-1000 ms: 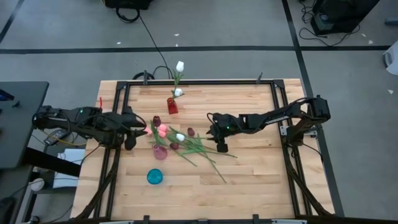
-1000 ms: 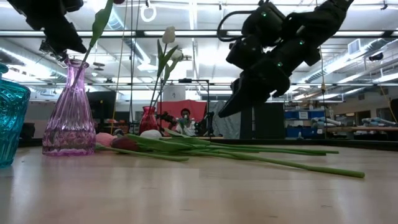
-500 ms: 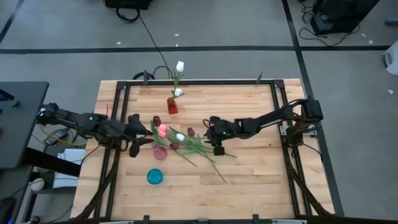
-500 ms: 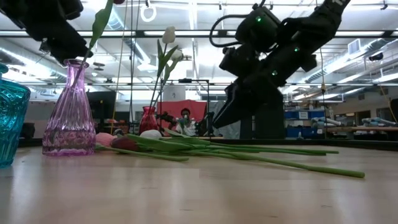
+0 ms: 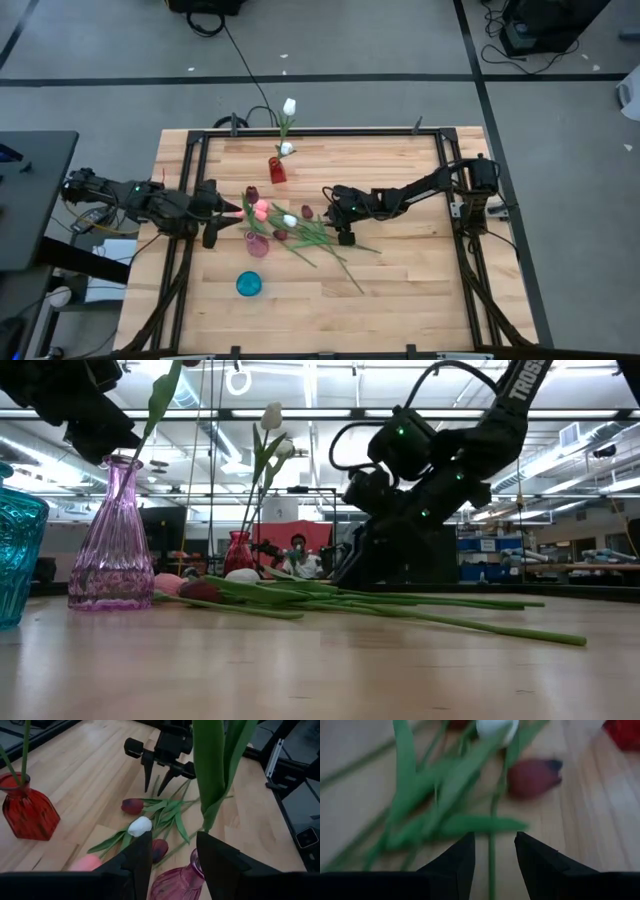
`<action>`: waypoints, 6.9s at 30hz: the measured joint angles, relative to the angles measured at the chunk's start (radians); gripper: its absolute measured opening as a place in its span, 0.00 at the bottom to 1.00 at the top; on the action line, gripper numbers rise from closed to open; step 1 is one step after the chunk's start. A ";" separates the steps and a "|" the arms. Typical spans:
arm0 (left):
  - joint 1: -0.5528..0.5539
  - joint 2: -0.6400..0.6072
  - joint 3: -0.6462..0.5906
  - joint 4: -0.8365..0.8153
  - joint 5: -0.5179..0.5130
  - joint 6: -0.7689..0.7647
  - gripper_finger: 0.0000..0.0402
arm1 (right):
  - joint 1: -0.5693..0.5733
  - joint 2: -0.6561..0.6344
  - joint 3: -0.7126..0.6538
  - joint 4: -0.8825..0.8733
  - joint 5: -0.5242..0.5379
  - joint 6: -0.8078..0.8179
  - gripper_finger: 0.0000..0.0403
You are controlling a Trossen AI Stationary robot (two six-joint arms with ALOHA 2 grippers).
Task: Sort flowers into vase by color
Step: Put the right dark red tulip into the pink vase, then put the top dark red tulip into the pink vase
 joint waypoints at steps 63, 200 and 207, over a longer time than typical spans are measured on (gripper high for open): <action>0.000 0.003 0.000 -0.076 0.013 -0.131 0.40 | 0.206 -0.039 0.274 -0.765 0.119 0.332 0.04; 0.001 0.003 0.000 -0.065 0.042 -0.147 0.40 | -0.275 0.012 0.260 -0.602 -0.027 -0.006 0.06; 0.002 0.001 0.000 0.086 -0.007 0.024 0.40 | -0.276 -0.189 0.274 -0.513 -0.050 -0.027 0.08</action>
